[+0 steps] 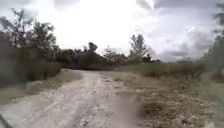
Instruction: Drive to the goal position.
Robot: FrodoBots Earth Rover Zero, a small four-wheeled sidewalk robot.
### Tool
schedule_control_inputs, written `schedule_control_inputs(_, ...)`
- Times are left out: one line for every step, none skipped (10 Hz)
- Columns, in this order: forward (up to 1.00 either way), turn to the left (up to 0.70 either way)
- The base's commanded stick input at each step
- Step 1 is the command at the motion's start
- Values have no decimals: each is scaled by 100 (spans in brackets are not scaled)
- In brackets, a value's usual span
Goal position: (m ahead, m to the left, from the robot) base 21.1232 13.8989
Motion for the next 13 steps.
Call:
schedule_control_inputs(70, 0)
schedule_control_inputs(70, 0)
schedule_control_inputs(70, 0)
schedule_control_inputs(70, 0)
schedule_control_inputs(70, 0)
schedule_control_inputs(70, 0)
schedule_control_inputs(70, 0)
schedule_control_inputs(70, 0)
schedule_control_inputs(70, 0)
schedule_control_inputs(70, 0)
schedule_control_inputs(70, 0)
schedule_control_inputs(70, 0)
schedule_control_inputs(70, 0)
